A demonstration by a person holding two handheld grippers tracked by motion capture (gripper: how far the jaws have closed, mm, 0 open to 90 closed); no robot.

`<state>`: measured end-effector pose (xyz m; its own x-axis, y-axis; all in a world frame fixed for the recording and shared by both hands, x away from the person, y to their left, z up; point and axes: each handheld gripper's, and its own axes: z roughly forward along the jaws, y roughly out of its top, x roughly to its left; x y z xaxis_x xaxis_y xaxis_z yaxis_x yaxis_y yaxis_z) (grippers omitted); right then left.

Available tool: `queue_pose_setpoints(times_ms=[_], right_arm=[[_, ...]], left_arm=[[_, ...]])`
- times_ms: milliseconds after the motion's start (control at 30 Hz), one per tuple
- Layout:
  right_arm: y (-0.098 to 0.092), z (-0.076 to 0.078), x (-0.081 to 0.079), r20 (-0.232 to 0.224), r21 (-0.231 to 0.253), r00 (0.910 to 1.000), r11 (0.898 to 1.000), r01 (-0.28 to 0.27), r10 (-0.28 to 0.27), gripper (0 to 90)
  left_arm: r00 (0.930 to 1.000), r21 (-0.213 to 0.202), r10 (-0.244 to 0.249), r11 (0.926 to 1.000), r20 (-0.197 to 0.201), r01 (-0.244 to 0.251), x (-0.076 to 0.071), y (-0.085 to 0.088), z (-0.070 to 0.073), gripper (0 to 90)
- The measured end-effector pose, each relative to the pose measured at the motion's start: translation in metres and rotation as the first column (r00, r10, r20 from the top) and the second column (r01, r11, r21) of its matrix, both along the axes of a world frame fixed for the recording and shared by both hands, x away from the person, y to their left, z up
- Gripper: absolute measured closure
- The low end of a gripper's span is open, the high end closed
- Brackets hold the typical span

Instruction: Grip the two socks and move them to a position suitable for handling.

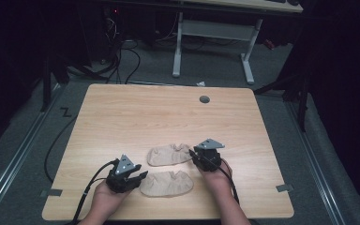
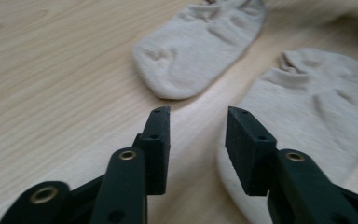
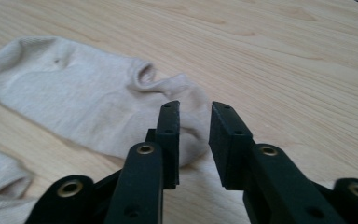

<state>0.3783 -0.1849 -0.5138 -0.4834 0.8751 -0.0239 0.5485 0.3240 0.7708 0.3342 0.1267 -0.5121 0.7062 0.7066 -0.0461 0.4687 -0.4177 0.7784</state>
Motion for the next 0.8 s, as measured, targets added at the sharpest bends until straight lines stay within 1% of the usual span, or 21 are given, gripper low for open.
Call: queue_pose_setpoints(times_ms=[100, 133, 200, 300, 333, 367, 400, 433, 500, 567, 633, 667, 700, 800], right_arm=[[-0.003, -0.003, 0.004, -0.01, 0.013, 0.9999, 1.0, 0.005, -0.005, 68.7], [-0.002, -0.004, 0.005, -0.016, 0.017, 0.9999, 1.0, 0.006, -0.005, 67.8], [-0.001, -0.007, 0.008, -0.027, 0.018, 0.9996, 1.0, 0.005, -0.004, 66.4], [0.002, -0.01, 0.013, -0.049, 0.024, 0.9988, 1.0, 0.008, -0.007, 65.1], [0.002, -0.012, 0.015, -0.055, 0.022, 0.9985, 1.0, 0.006, -0.005, 64.9], [0.002, -0.013, 0.016, -0.06, 0.021, 0.9982, 1.0, 0.005, -0.003, 65.8], [0.002, -0.014, 0.017, -0.066, 0.021, 0.9978, 1.0, 0.002, -0.001, 67.6], [0.002, -0.015, 0.018, -0.072, 0.021, 0.9974, 1.0, 0.003, -0.002, 69.7], [0.002, -0.016, 0.018, -0.084, 0.025, 0.9965, 1.0, 0.0, 0.002, 74.1], [0.002, -0.016, 0.018, -0.087, 0.025, 0.9961, 1.0, -0.012, 0.014, 81.2], [0.004, -0.015, 0.016, -0.081, 0.012, 0.9965, 1.0, -0.02, 0.021, 84.4], [0.004, -0.014, 0.016, -0.081, 0.01, 0.9965, 1.0, -0.02, 0.021, 84.7], [0.005, -0.013, 0.015, -0.071, 0.009, 0.9972, 1.0, -0.022, 0.022, 84.8], [0.005, -0.004, 0.011, -0.031, 0.021, 0.9992, 0.999, -0.024, 0.025, 84.8]], left_arm=[[0.9993, 0.007, 0.038, 0.9993, 0.007, -0.038, 0.012, -0.003, -0.001, 55.5], [0.9985, -0.005, 0.055, 0.9985, 0.007, -0.055, 0.019, -0.006, -0.002, 54.8], [0.9969, -0.011, 0.078, 0.9969, -0.006, -0.078, 0.03, -0.012, -0.003, 52.6], [0.9953, -0.035, 0.096, 0.9947, -0.011, -0.096, 0.043, -0.022, -0.006, 50.6], [0.9941, -0.024, 0.108, 0.9938, -0.006, -0.108, 0.047, -0.027, -0.007, 50.8], [0.9925, -0.01, 0.122, 0.9925, -0.008, -0.122, 0.051, -0.031, -0.009, 51.9], [0.9906, -0.007, 0.136, 0.9906, -0.01, -0.137, 0.054, -0.033, -0.012, 54.8], [0.9878, 0.001, 0.154, 0.988, -0.02, -0.154, 0.057, -0.033, -0.014, 58.0], [0.9848, 0.007, 0.166, 0.9862, -0.051, -0.166, 0.061, -0.032, -0.018, 66.6], [0.9877, -0.003, 0.148, 0.9889, -0.049, -0.149, 0.061, -0.031, -0.021, 76.3], [0.9884, 0.005, 0.148, 0.989, -0.035, -0.148, 0.059, -0.033, -0.02, 85.7], [0.9886, 0.006, 0.148, 0.989, -0.029, -0.148, 0.058, -0.034, -0.019, 86.1], [0.989, 0.005, 0.146, 0.9893, -0.024, -0.146, 0.057, -0.033, -0.018, 86.2], [0.9895, -0.016, 0.145, 0.9893, -0.006, -0.145, 0.052, -0.031, -0.01, 86.2]])
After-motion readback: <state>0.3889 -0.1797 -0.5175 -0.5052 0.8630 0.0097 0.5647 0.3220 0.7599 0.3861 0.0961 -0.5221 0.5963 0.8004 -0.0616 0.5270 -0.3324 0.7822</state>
